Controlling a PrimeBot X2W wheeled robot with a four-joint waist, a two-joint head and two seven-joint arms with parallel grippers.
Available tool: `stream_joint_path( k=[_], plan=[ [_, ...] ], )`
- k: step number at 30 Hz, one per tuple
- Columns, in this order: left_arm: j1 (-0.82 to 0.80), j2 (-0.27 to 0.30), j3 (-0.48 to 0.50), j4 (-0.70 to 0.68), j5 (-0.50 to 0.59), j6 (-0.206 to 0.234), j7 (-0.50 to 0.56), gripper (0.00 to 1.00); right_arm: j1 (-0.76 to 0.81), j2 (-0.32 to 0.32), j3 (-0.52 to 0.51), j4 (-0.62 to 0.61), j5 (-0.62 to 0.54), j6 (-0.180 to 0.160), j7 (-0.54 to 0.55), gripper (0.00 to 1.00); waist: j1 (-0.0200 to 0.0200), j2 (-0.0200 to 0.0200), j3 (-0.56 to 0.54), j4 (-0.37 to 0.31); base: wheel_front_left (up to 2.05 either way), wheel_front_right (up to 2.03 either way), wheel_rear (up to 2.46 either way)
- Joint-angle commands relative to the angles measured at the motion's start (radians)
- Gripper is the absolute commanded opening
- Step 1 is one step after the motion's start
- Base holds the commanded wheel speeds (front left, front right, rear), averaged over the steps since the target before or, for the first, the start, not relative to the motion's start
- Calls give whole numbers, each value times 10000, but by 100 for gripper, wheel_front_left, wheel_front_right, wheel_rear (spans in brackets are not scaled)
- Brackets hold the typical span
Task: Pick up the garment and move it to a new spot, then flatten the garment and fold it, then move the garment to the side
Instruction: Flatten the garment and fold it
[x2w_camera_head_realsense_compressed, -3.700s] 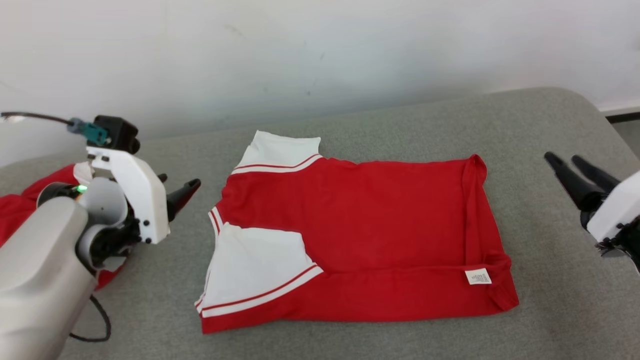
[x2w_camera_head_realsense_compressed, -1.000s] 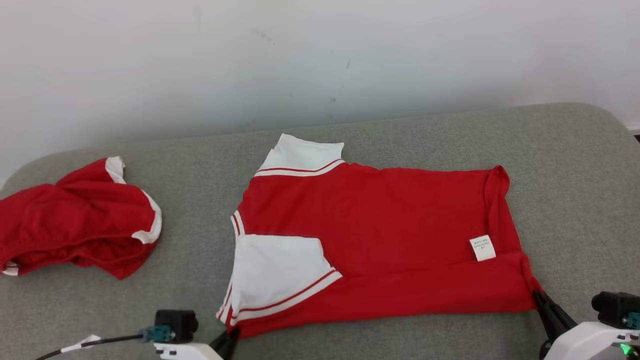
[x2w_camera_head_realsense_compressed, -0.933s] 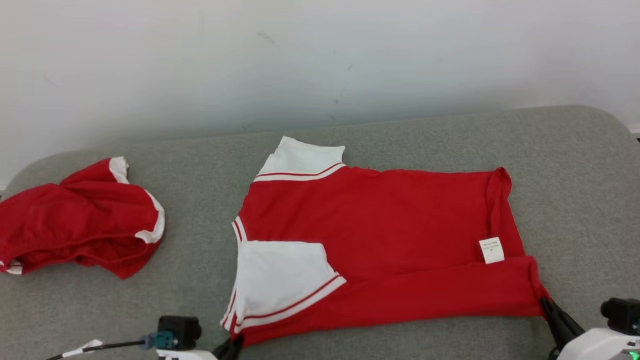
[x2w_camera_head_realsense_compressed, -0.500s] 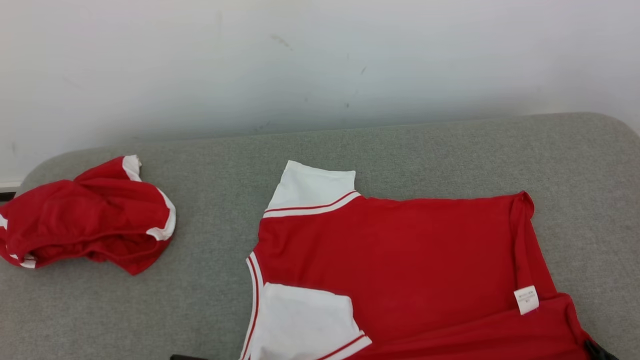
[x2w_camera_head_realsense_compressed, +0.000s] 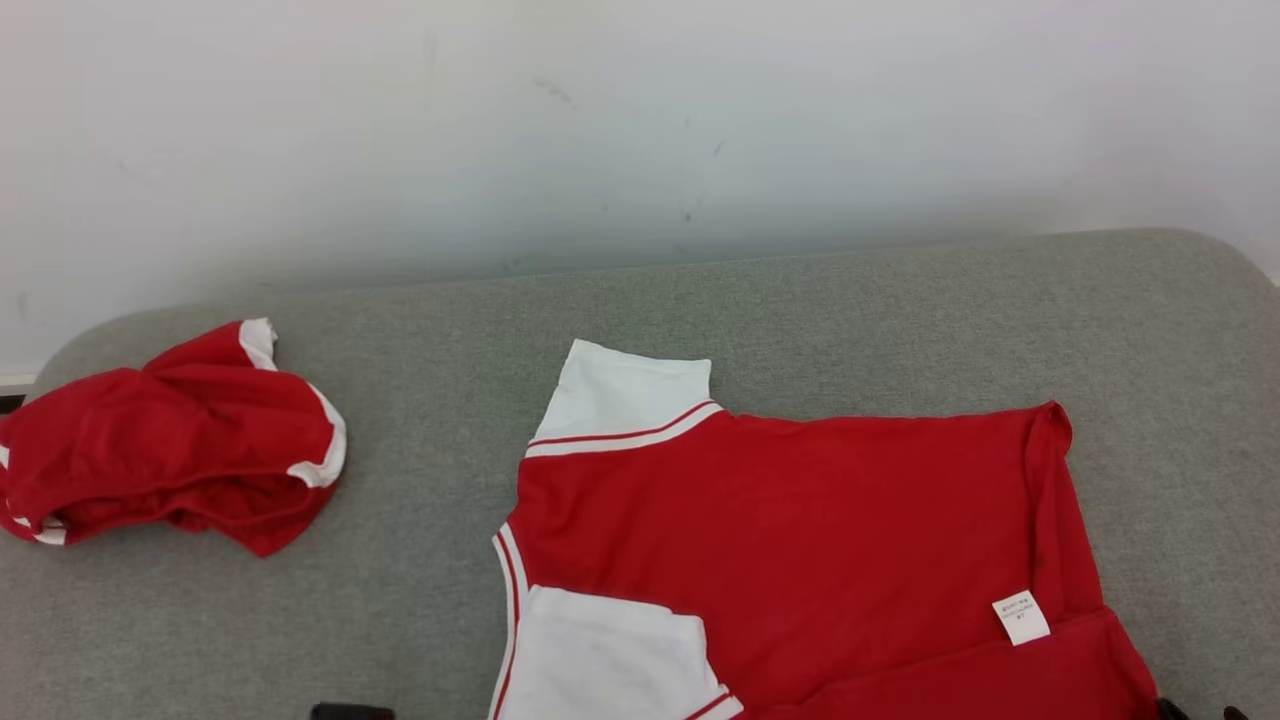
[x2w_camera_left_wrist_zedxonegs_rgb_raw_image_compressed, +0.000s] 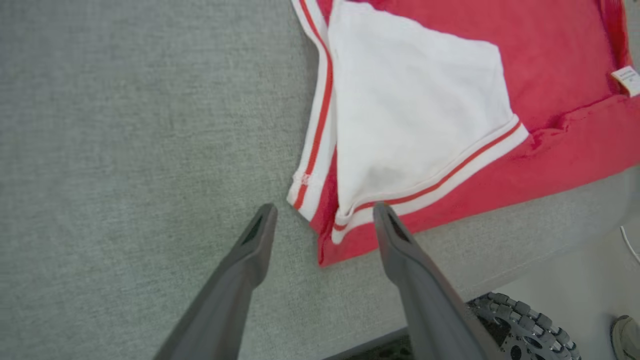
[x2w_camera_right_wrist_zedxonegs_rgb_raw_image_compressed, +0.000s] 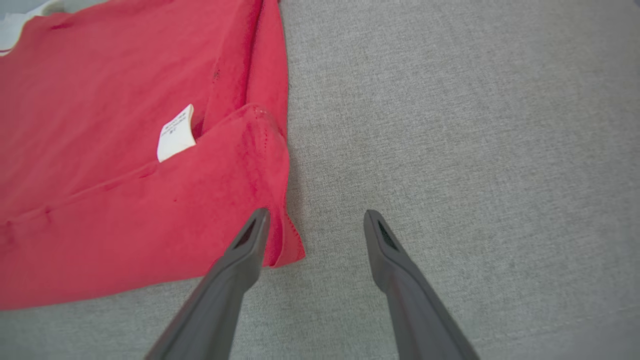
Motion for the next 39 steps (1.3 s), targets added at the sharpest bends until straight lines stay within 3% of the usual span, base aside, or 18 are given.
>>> stream_joint_path(
  k=[1, 4, 5, 11, 20, 28, 39],
  plan=[
    [-55, 122, 176, -132, -207, 42, -102, 100, 127, -21, -139, -144, -92, -25, 92, 100, 0, 0, 3, -3, 0, 0, 0],
    [-409, 506, 540, -478, -62, 55, -91, 100, 184, -70, -398, -617, -84, -25, 267, 100, 0, 0, 68, 23, 0, 0, 0],
    [-802, 797, 745, -661, 79, -65, -23, 100, 94, -144, -652, -991, 23, -23, 302, 100, 0, 0, 148, 43, 0, 0, 0],
    [-2377, 1313, 1081, -865, 134, -538, 518, 100, -904, -68, -1103, -1634, -135, -23, 95, 100, 0, 0, 581, -40, 0, 0, 0],
    [-6199, 765, 1358, 1152, -781, -2237, 1562, 100, -4036, 650, -452, -468, -774, -23, -413, 100, 0, 0, 1965, -377, 0, 0, 0],
    [-9384, 157, 684, 3867, -452, -3539, 2675, 100, -6784, 741, 509, 1577, -446, -23, -258, 100, 0, 0, 3205, -700, 0, 0, 0],
    [-12198, -720, -241, 6682, -316, -4281, 3696, 100, -9396, 915, 2062, 4343, 492, -23, 17, 100, 0, 0, 4574, -1070, 0, 0, 0]
  ],
)
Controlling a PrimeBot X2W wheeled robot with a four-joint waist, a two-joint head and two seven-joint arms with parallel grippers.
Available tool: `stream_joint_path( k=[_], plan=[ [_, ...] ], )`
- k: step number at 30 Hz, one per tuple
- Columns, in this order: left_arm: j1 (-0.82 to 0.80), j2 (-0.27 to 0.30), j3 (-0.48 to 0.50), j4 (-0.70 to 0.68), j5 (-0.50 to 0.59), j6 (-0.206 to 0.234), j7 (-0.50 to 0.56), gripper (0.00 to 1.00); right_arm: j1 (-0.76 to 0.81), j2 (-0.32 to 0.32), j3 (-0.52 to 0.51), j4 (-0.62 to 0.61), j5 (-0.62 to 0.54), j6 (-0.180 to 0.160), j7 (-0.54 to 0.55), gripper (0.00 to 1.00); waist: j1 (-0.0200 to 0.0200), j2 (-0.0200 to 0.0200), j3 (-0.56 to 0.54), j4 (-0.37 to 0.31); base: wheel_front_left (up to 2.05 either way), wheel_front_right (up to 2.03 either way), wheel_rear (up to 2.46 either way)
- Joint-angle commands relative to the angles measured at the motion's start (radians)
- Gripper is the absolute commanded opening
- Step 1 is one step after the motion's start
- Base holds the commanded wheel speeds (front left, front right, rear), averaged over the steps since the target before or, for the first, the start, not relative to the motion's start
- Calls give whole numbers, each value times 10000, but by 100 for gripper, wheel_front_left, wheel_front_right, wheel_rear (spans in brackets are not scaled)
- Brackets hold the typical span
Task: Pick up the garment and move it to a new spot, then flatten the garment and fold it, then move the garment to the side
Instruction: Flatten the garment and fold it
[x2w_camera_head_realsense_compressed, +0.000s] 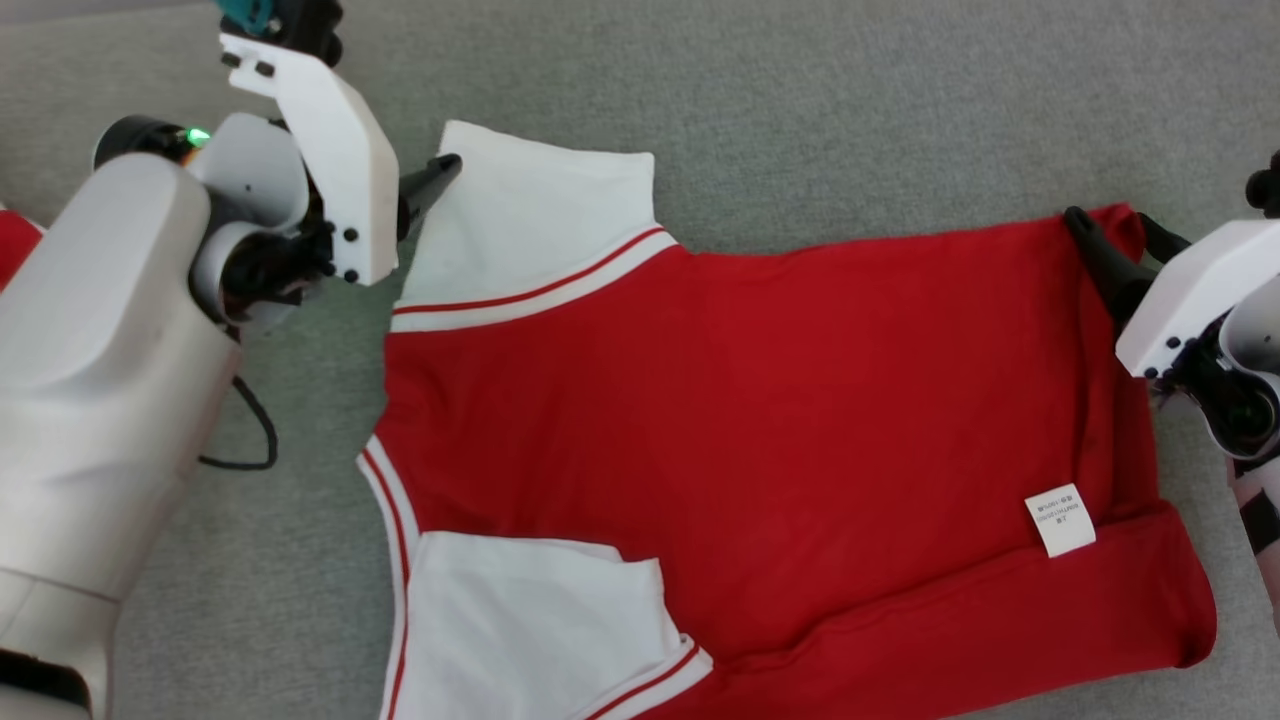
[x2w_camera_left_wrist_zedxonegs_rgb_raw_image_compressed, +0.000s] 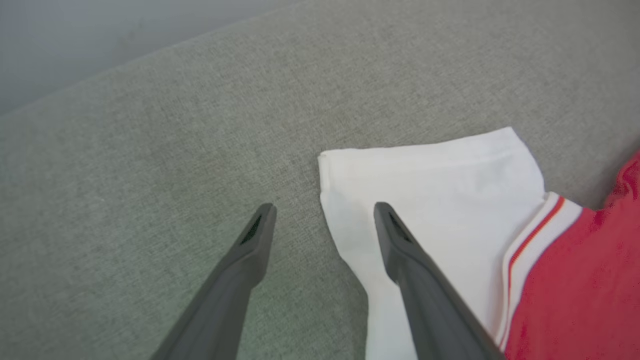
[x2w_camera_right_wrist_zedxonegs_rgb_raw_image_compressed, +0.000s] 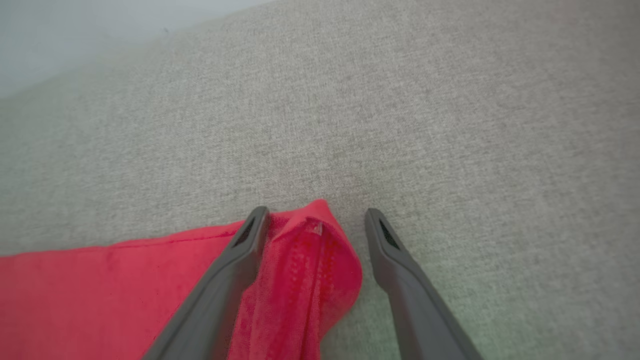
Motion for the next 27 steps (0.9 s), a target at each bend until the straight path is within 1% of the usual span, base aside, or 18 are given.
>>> stream_joint_path(
  k=[1, 5, 9, 10, 13, 14, 15, 16, 17, 18, 19, 20, 23, 27],
  plan=[
    [-316, -18, -147, 287, 22, -67, 126, 100, -295, -3, 198, 240, 207, -22, 39, 100, -4, 0, 277, -179, 0, 0, 0],
    [-787, -107, -407, 925, -101, -139, 303, 100, -488, 45, 844, 599, 646, -22, 60, 100, -4, 0, 449, -395, 0, 0, 0],
    [-1160, 28, -697, 1437, -73, -154, 407, 100, -624, 35, 1447, 701, 1051, -22, -4, 100, -4, 0, 622, -658, 0, 0, 0],
    [-1150, -15, -735, 1561, -235, -148, 505, 100, -646, 20, 1589, 711, 1164, -22, -11, 97, -4, 0, 651, -711, 0, 0, 0],
    [-1162, -93, -886, 1713, -683, -144, 835, 100, -655, -56, 2004, 758, 1440, -22, -78, 68, -4, 0, 658, -817, 0, 0, 0],
    [-1133, -100, -1034, 1702, -806, -145, 1100, 100, -653, -84, 2129, 779, 1534, -22, -84, 50, -4, 0, 645, -837, 0, 0, 0],
    [-1108, -74, -1148, 1694, -948, -147, 1361, 92, -654, -120, 2230, 798, 1618, -22, -102, 46, -4, 0, 624, -846, 0, 0, 0],
    [-1091, -31, -1267, 1674, -1084, -148, 1545, 65, -652, -165, 2345, 820, 1710, -22, -148, 40, -4, 0, 599, -845, 0, 0, 0],
    [-1085, 5, -1361, 1624, -1189, -148, 1714, 47, -651, -210, 2437, 846, 1803, -22, -191, 28, -4, 0, 573, -838, 0, 0, 0],
    [-1105, 39, -1428, 1567, -1237, -149, 1809, 34, -651, -260, 2528, 862, 1880, -22, -215, 11, -4, 0, 548, -824, 0, 0, 0],
    [-1159, 84, -1464, 1489, -1241, -149, 1757, 13, -670, -320, 2623, 856, 1942, -22, -323, 0, -4, 0, 528, -807, 0, 0, 0],
    [-1247, 138, -1474, 1448, -1216, -148, 1583, 0, -712, -376, 2691, 872, 1972, -22, -431, 0, -4, 0, 515, -789, 0, 0, 0],
    [-1498, 321, -1524, 1455, -978, -139, 980, 0, -924, -461, 2783, 985, 2112, -25, -952, 0, -4, 0, 484, -739, 0, 0, 0],
    [-1551, 301, -1584, 1630, -1013, -139, 416, 0, -1157, -442, 2726, 1418, 2212, -25, -1907, 0, -4, 0, 329, -617, 0, 0, 0]
  ],
)
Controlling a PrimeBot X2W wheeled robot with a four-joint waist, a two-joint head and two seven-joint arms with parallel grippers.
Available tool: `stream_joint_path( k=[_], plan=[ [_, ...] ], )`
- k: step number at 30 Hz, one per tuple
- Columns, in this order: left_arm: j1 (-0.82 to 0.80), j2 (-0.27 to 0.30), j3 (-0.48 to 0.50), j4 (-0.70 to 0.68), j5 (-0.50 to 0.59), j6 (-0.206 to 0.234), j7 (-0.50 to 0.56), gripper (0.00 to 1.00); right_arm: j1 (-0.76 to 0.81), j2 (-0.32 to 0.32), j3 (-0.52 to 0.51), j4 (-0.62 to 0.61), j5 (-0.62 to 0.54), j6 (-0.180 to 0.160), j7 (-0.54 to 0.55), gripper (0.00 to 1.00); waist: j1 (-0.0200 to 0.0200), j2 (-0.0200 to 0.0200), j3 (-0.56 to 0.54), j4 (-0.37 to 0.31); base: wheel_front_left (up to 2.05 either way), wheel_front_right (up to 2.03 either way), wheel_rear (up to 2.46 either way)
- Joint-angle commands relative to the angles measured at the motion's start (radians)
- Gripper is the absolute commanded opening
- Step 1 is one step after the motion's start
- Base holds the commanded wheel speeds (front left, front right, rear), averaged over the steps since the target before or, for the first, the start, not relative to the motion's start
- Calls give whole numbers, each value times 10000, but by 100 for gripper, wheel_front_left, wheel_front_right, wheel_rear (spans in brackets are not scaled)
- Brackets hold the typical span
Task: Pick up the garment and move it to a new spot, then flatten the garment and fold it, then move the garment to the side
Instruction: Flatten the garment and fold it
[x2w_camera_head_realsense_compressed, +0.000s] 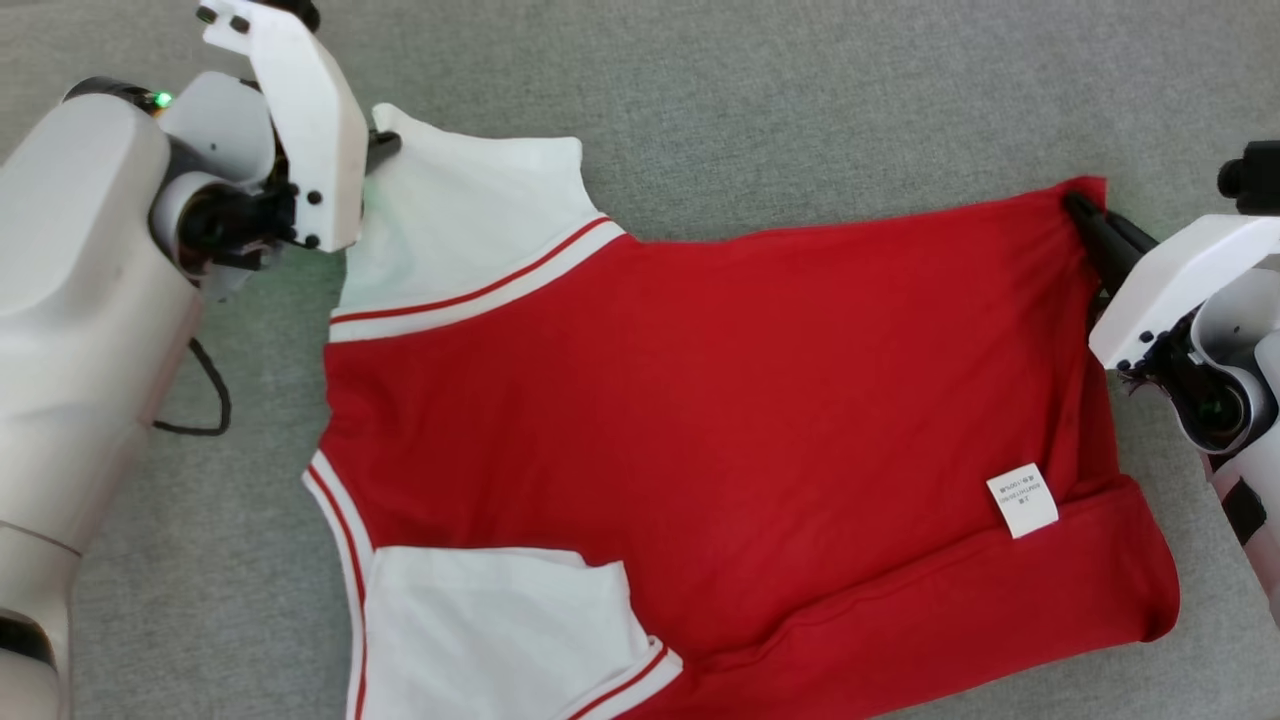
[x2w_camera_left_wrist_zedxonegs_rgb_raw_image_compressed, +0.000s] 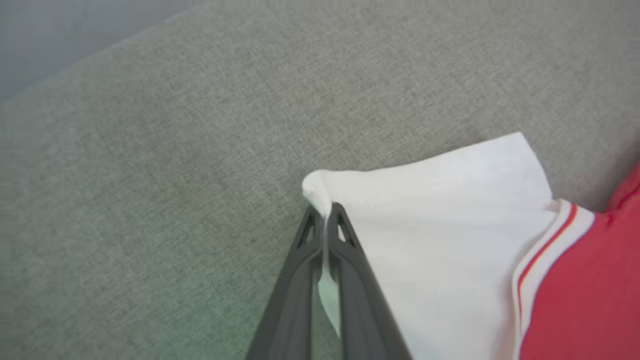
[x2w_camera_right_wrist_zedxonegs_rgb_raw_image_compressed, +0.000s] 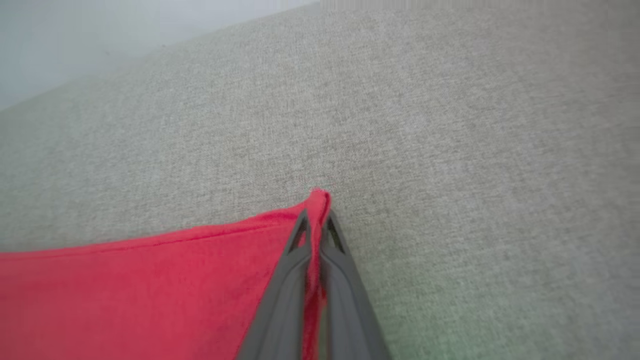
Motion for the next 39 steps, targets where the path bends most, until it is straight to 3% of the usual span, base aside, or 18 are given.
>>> stream_joint_path(
  k=[1, 12, 19, 33, 39],
  plan=[
    [-22, 54, -59, 55, 14, 22, -253, 0, -162, -29, -30, 294, 110, -29, -392, 0, -2, 0, -151, 103, 0, 0, 0],
    [663, 18, -598, -302, -810, 22, -1174, 0, 330, -149, 175, 1336, 593, -29, -1518, 0, -2, 0, -1441, 760, 0, 0, 0],
    [1259, 229, -1106, -1137, -1516, 21, -1167, 0, 935, -467, 591, 1107, 960, -29, -1633, 0, -2, 0, -2353, 1100, 0, 0, 0],
    [2680, 1485, -2284, -3796, -3318, 35, 1167, 0, 1955, -1301, 1772, 962, 1303, -29, -1393, 0, -2, 0, -3584, 1648, 0, 0, 0],
    [3242, 1871, -2550, -4880, -3871, 340, 2062, 0, 2242, -1766, 2582, 247, 1596, -29, -1106, 0, -2, 0, -3801, 1733, 0, 0, 0]
  ],
)
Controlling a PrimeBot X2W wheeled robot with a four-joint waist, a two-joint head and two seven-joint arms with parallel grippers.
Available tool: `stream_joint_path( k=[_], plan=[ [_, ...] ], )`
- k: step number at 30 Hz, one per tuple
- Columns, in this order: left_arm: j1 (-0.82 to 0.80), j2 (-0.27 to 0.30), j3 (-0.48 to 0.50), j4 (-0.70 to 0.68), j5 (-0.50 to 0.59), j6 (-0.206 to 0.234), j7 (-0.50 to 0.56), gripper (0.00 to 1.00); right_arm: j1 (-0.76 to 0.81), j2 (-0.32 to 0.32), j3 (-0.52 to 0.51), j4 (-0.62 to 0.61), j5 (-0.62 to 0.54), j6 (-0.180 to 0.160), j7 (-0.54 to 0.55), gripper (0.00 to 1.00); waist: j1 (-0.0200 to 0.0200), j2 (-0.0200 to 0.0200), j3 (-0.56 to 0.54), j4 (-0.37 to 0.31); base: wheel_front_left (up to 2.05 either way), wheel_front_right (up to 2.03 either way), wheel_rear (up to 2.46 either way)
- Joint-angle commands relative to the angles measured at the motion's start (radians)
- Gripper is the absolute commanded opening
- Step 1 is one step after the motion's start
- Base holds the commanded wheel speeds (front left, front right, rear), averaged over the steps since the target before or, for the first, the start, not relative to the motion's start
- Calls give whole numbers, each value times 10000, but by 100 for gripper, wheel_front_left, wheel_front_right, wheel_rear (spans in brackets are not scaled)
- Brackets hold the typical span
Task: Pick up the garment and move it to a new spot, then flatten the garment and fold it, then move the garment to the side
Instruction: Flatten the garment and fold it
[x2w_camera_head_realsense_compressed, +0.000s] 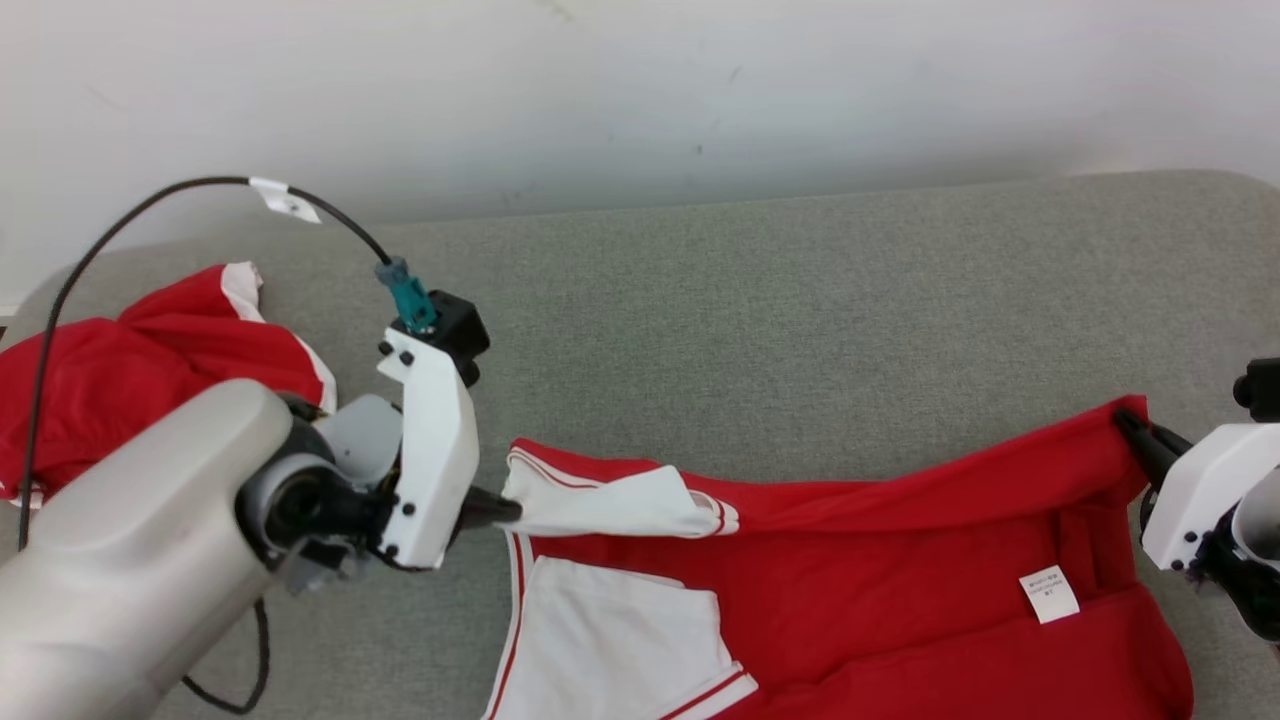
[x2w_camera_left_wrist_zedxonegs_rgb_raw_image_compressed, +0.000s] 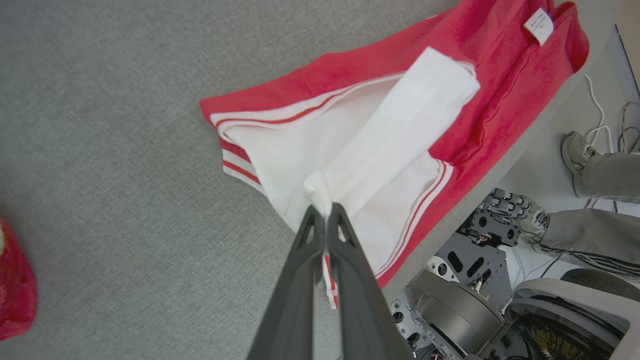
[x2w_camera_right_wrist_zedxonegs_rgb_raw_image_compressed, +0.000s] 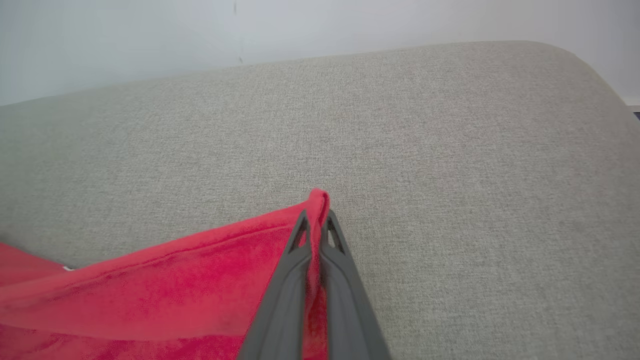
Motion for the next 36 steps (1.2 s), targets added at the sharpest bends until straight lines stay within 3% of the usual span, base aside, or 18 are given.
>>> stream_joint_path(
  k=[1, 10, 16, 21, 22, 23, 24, 26, 36],
  plan=[
    [242, 86, -34, -179, -149, 90, 101, 0, 220, -206, 172, -156, 204, -29, 116, 0, 2, 0, -48, 20, 0, 0, 0],
    [1123, 306, -312, -851, -718, 456, 515, 0, 532, -1389, 1394, -982, 622, -29, 594, 0, 2, 0, -208, -86, 0, 0, 0],
    [1531, 272, -454, -908, -867, 525, 534, 0, 710, -1748, 2188, -1277, 988, -29, 1042, 0, 2, 0, -228, -197, 0, 0, 0],
    [1765, 79, -562, -705, -927, 531, 457, 0, 711, -1770, 2725, -1326, 1264, -29, 1276, 45, 2, 0, -149, -268, 0, 0, 0],
    [1798, 39, -584, -657, -922, 524, 443, 0, 691, -1763, 2827, -1295, 1316, -29, 1299, 63, 2, 0, -136, -281, 0, 0, 0],
    [1826, -4, -615, -604, -906, 510, 426, 14, 680, -1752, 2916, -1266, 1364, -29, 1358, 83, 2, 0, -129, -292, 0, 0, 0],
    [1849, -46, -641, -554, -888, 497, 404, 36, 670, -1747, 2996, -1257, 1428, -29, 1371, 98, 2, 0, -131, -304, 0, 0, 0],
    [1904, -112, -675, -448, -905, 471, 390, 100, 626, -1769, 3155, -1239, 1508, -29, 1431, 100, 2, 0, -154, -327, 0, 0, 0],
    [2083, -98, -580, -181, -992, 317, 133, 100, 510, -2325, 3580, -1506, 2084, -29, 1204, 100, 2, 0, -781, -309, 0, 0, 0]
  ],
)
